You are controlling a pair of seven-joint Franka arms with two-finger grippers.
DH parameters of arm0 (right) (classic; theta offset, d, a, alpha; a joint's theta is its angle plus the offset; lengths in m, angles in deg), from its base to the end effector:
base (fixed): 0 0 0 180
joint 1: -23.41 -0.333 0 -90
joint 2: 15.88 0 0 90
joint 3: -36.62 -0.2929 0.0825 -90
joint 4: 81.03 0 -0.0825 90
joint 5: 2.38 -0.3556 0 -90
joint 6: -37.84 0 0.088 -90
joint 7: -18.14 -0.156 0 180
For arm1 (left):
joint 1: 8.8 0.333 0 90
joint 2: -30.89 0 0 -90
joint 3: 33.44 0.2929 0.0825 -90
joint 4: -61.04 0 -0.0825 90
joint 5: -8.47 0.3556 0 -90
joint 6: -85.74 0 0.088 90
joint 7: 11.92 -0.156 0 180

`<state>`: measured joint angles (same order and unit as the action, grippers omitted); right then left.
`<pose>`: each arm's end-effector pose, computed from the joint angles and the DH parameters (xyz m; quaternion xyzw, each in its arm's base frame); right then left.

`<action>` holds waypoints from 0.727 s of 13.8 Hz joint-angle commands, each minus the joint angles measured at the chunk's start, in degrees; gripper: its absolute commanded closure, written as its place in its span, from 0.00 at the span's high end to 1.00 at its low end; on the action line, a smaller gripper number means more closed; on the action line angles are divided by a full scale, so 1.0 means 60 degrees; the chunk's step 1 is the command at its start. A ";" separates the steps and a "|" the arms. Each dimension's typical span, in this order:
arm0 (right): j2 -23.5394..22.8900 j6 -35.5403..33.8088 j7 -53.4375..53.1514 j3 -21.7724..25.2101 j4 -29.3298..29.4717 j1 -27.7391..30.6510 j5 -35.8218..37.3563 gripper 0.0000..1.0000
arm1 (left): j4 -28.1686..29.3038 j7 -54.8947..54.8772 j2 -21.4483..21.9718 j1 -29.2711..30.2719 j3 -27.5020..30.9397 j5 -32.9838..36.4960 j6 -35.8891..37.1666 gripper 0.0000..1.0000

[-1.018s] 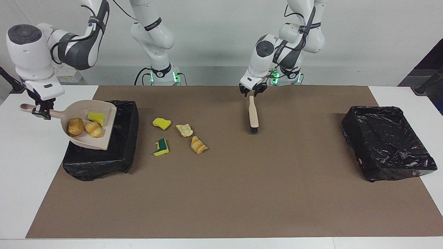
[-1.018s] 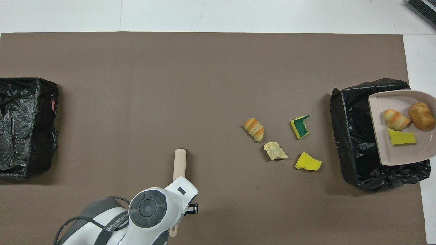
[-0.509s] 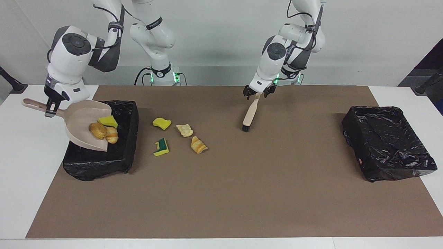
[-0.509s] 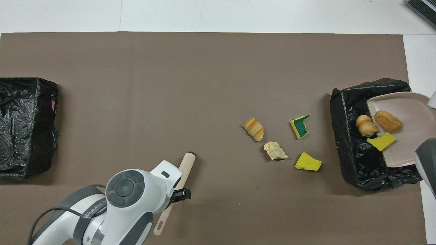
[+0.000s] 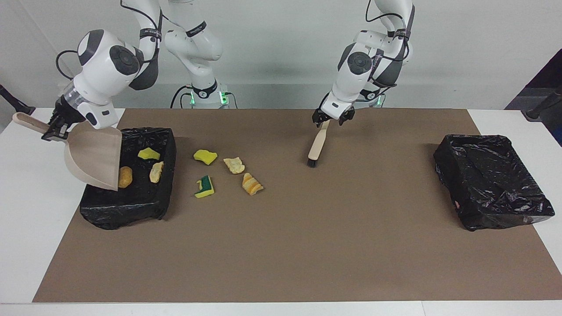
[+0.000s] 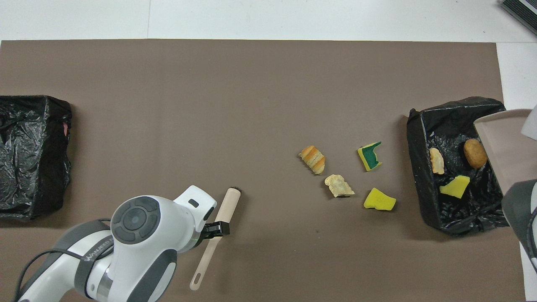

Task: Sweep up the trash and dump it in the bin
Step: 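Tilt the dustpan with the right gripper to dump trash into the bin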

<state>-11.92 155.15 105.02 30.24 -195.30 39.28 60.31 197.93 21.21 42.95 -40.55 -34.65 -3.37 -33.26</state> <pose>0.5273 -0.1756 0.4910 0.5325 0.6959 -0.3230 0.3575 0.3515 -0.2507 0.3387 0.9935 0.0563 -0.0889 0.0440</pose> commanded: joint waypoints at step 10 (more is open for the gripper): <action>0.0191 -0.1193 -0.3033 -0.0226 0.0966 -0.1675 -0.3555 0.00 | -0.3212 -0.4681 -0.0090 0.5111 -0.0018 0.1565 0.2574 1.00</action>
<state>-9.16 151.29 91.75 29.04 -192.60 31.90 44.29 183.56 -2.47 42.99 -13.39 -33.94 4.84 -22.44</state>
